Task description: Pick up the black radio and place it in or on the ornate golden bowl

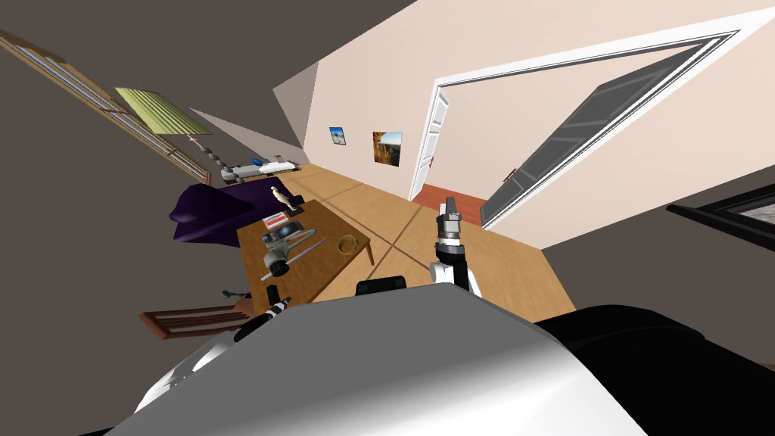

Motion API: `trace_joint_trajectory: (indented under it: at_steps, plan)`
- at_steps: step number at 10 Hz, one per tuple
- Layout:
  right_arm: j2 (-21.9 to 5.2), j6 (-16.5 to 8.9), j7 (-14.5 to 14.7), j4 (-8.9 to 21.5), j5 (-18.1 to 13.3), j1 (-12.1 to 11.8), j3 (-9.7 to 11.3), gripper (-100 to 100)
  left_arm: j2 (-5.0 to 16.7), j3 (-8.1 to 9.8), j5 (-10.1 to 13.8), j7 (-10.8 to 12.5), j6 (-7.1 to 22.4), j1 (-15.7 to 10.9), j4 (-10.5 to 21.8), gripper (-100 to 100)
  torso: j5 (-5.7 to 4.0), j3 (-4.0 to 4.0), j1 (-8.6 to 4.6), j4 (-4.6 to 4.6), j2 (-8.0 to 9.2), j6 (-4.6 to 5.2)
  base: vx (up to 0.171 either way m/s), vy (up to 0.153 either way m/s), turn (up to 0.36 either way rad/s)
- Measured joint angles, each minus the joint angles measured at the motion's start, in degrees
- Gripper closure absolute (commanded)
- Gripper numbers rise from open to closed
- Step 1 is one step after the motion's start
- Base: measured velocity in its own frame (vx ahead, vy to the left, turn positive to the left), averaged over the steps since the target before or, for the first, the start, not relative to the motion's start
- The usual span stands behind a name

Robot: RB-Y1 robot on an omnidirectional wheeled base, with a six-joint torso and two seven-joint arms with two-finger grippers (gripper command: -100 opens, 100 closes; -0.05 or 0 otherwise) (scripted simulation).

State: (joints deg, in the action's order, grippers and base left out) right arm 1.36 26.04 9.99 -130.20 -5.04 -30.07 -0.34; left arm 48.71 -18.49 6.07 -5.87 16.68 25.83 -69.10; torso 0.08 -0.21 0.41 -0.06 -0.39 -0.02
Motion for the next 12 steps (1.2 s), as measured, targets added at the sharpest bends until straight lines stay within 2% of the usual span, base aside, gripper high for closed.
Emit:
trace_joint_trajectory:
  at_steps: [1, 2, 3, 8, 9, 12]
  plan:
    - [0.0, 0.0, 0.0, 0.0, 0.0, 0.0, 0.0, 0, 1.3, -0.31, 0.3, 0.8, 0.9, -0.2, 0.5, -100, 0.02, -0.01, 0.09, -0.01, 0.0, -0.03, 0.022, 0.057, -0.047]
    - [0.0, 0.0, 0.0, 0.0, 0.0, 0.0, 0.0, 0, 1.4, -0.31, 0.3, 1.0, 1.2, -0.2, 0.5, 0, 0.01, 0.05, -0.11, 0.01, 0.1, -0.08, 0.005, 0.011, 0.006]
    - [0.0, 0.0, 0.0, 0.0, 0.0, 0.0, 0.0, 0, 1.4, -0.3, 0.3, 1.0, 1.2, -0.2, 0.5, -100, -0.04, 0.09, -0.28, 0.02, 0.17, -0.08, 0.001, 0.02, -0.047]
    - [0.0, 0.0, 0.0, 0.0, 0.0, 0.0, 0.0, 0, -2.4, 0.56, -1.7, 0.2, -0.6, -2.8, 6.1, -100, -0.04, 0.14, -0.27, 0.04, 0.25, -0.08, -0.006, 0.027, -0.032]
    - [0.0, 0.0, 0.0, 0.0, 0.0, 0.0, 0.0, 0, -2.5, 0.56, -1.7, 0.2, -0.7, -2.8, 6.2, 100, -0.05, 0.13, -0.32, 0.04, 0.24, -0.09, 0.0, 0.0, 0.0]
    - [0.0, 0.0, 0.0, 0.0, 0.0, 0.0, 0.0, 0, -2.4, 0.55, -1.7, 0.1, -0.7, -2.8, 6.2, 100, -0.05, 0.12, -0.37, 0.04, 0.22, -0.09, 0.0, 0.0, 0.0]
